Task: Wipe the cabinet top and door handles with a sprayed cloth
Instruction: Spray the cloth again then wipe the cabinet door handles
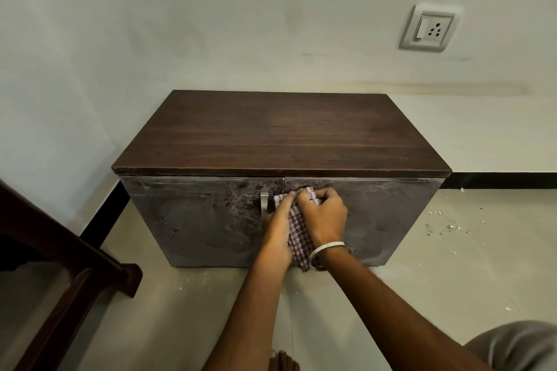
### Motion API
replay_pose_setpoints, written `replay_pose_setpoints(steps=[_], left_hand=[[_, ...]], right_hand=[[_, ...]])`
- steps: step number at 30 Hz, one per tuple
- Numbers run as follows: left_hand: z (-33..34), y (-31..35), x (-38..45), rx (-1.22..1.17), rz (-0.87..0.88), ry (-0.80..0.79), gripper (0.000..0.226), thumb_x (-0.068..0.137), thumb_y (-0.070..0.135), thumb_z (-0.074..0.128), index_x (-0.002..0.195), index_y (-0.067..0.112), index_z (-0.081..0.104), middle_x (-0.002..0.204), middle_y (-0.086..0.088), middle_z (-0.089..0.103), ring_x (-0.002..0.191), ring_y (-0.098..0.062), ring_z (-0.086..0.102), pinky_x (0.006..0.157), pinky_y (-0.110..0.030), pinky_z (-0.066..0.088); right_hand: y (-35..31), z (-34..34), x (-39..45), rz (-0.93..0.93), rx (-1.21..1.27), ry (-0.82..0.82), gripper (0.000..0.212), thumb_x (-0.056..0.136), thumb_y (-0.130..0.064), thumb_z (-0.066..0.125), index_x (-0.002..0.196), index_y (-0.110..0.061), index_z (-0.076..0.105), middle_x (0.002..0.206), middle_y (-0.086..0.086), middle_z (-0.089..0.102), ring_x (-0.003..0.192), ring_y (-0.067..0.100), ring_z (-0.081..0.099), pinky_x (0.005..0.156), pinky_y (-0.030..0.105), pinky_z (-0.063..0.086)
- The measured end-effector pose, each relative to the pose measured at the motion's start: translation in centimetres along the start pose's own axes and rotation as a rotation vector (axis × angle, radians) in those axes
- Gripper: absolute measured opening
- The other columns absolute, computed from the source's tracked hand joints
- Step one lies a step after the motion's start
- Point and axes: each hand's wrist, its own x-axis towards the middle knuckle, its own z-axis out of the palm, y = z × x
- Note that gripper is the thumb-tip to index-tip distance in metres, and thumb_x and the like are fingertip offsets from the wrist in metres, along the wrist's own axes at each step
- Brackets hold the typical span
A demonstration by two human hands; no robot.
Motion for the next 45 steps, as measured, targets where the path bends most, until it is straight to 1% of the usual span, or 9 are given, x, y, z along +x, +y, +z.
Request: replay_pose_setpoints(steps=[4, 6, 10, 19, 23, 28, 32, 37, 45], left_hand=[[0.1, 0.1, 0.0, 0.026, 0.004, -0.026, 0.040, 0.082, 0.039, 0.068, 0.104, 0.006, 0.074, 0.102, -0.016, 0.074, 0.086, -0.029, 0.072, 0.065, -0.035, 0.058], [0.2, 0.4, 0.2, 0.096, 0.069, 0.021, 0.036, 0.079, 0.035, 0.072, 0.100, 0.006, 0.074, 0.096, -0.016, 0.075, 0.085, -0.030, 0.073, 0.070, -0.039, 0.060], [0.6, 0.6, -0.2, 0.193, 0.198, 0.107, 0.028, 0.079, 0.029, 0.074, 0.093, 0.005, 0.071, 0.084, -0.013, 0.075, 0.076, -0.028, 0.073, 0.068, -0.036, 0.059], [-1.8, -1.0, -0.7, 0.118, 0.213, -0.108, 0.032, 0.084, 0.031, 0.071, 0.102, 0.005, 0.072, 0.097, -0.016, 0.075, 0.092, -0.032, 0.072, 0.085, -0.046, 0.057], [-2.0, -1.1, -0.7, 0.130, 0.230, -0.116, 0.033, 0.083, 0.030, 0.071, 0.105, 0.005, 0.071, 0.099, -0.016, 0.074, 0.092, -0.031, 0.072, 0.082, -0.044, 0.058], [-3.0, -1.7, -0.8, 0.164, 0.238, -0.086, 0.032, 0.083, 0.029, 0.072, 0.105, 0.006, 0.070, 0.096, -0.015, 0.075, 0.087, -0.028, 0.073, 0.067, -0.034, 0.058], [-2.9, -1.8, -0.5, 0.180, 0.258, -0.056, 0.036, 0.081, 0.031, 0.074, 0.106, 0.006, 0.069, 0.097, -0.015, 0.075, 0.089, -0.029, 0.073, 0.076, -0.040, 0.059], [-2.1, -1.0, -0.8, 0.123, 0.283, -0.097, 0.028, 0.085, 0.025, 0.070, 0.103, 0.005, 0.071, 0.095, -0.014, 0.075, 0.085, -0.025, 0.074, 0.066, -0.032, 0.058], [-3.5, -2.0, -0.3, 0.133, 0.280, -0.111, 0.036, 0.081, 0.025, 0.074, 0.109, 0.004, 0.067, 0.100, -0.016, 0.074, 0.092, -0.029, 0.072, 0.077, -0.040, 0.059]], right_hand=[[0.0, -0.2, 0.7, 0.068, 0.056, -0.030, 0.018, 0.079, -0.030, 0.069, 0.077, -0.014, 0.061, 0.073, 0.000, 0.066, 0.072, 0.018, 0.063, 0.070, 0.033, 0.051], [0.1, -0.2, 1.1, 0.162, 0.172, -0.051, 0.016, 0.081, -0.027, 0.069, 0.074, -0.013, 0.063, 0.073, 0.002, 0.067, 0.075, 0.019, 0.064, 0.073, 0.033, 0.051], [0.9, -0.2, 1.1, 0.258, 0.339, -0.089, 0.017, 0.085, -0.024, 0.067, 0.076, -0.010, 0.065, 0.085, 0.013, 0.072, 0.082, 0.025, 0.068, 0.079, 0.039, 0.055], [3.9, -0.3, -0.5, -0.095, 0.207, -0.088, 0.022, 0.092, -0.029, 0.060, 0.101, -0.011, 0.070, 0.091, 0.000, 0.072, 0.086, 0.011, 0.067, 0.077, 0.028, 0.053], [4.4, -0.3, -0.7, -0.093, 0.235, -0.109, 0.022, 0.092, -0.029, 0.060, 0.102, -0.011, 0.069, 0.093, 0.000, 0.072, 0.088, 0.012, 0.066, 0.078, 0.028, 0.053], [5.6, -0.5, -1.3, -0.072, 0.240, -0.152, 0.018, 0.092, -0.027, 0.060, 0.103, -0.015, 0.069, 0.095, -0.002, 0.071, 0.090, 0.010, 0.066, 0.081, 0.030, 0.054], [5.5, -0.5, -1.1, -0.064, 0.256, -0.159, 0.018, 0.091, -0.025, 0.062, 0.102, -0.013, 0.070, 0.094, 0.001, 0.072, 0.090, 0.013, 0.067, 0.082, 0.033, 0.054], [4.2, -0.4, -0.6, -0.080, 0.285, -0.132, 0.019, 0.092, -0.025, 0.061, 0.102, -0.012, 0.070, 0.094, 0.001, 0.072, 0.089, 0.012, 0.067, 0.081, 0.030, 0.054], [5.3, 0.0, -1.2, -0.077, 0.295, -0.106, 0.020, 0.091, -0.025, 0.062, 0.104, -0.012, 0.070, 0.094, 0.001, 0.072, 0.090, 0.013, 0.066, 0.081, 0.031, 0.053]])
